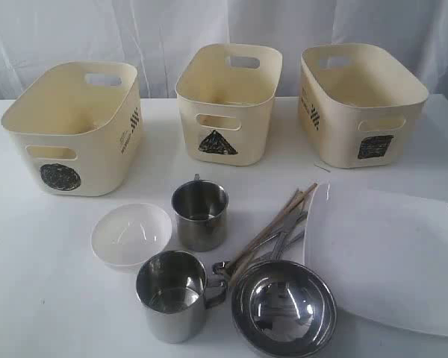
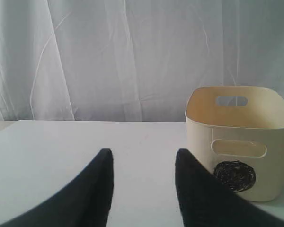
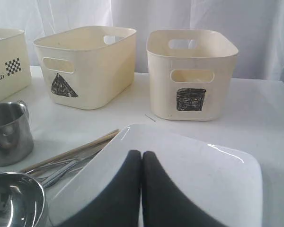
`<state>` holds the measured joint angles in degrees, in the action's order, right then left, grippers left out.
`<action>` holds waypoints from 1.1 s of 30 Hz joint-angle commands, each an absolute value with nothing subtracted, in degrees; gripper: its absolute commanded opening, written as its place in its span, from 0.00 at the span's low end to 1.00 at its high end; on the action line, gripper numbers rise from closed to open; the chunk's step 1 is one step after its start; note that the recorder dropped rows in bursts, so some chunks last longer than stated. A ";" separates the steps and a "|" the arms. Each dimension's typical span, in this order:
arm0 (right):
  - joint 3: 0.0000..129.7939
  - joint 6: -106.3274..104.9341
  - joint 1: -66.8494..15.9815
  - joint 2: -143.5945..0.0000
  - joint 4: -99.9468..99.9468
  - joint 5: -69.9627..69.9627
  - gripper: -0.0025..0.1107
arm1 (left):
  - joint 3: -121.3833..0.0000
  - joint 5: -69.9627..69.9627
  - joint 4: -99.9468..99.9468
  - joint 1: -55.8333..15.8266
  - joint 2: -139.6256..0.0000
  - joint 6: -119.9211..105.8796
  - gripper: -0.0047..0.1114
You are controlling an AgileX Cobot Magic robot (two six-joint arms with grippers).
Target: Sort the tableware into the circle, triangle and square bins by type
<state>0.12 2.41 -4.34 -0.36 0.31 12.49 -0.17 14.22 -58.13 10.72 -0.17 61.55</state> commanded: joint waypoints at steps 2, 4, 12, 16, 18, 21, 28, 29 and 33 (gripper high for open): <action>0.00 2.67 -3.97 0.00 0.45 12.58 0.02 | 0.00 14.99 -58.79 10.87 0.00 55.13 0.45; 0.00 2.67 -3.97 0.00 0.45 12.58 0.02 | 0.00 15.00 -58.79 10.87 0.00 53.73 0.45; 0.00 2.67 -3.97 0.00 0.45 12.58 0.02 | 0.00 15.23 -58.69 10.87 0.00 54.23 0.45; 0.00 2.67 -3.97 0.00 0.45 12.58 0.02 | 0.00 15.43 -58.06 10.87 0.00 56.56 0.45; 0.00 2.67 -3.97 0.00 0.45 12.58 0.02 | 0.00 16.11 -57.70 10.87 0.00 58.03 0.45; 0.00 2.67 -3.97 0.00 0.45 12.58 0.02 | 0.00 18.81 -55.43 10.87 0.00 58.72 0.45; 0.00 2.67 -3.97 0.00 0.45 12.58 0.02 | -0.10 29.29 -49.59 10.87 0.00 63.86 0.45; 0.00 2.67 -3.97 0.00 0.45 12.58 0.02 | -0.88 32.54 -47.68 10.87 0.00 65.07 0.45; 0.00 2.67 -3.97 0.00 0.45 12.58 0.02 | -5.44 38.50 -50.82 10.87 0.00 72.47 0.45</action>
<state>0.12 2.41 -4.34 -0.36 0.31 12.49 -3.16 34.77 -48.28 10.72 -0.17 67.84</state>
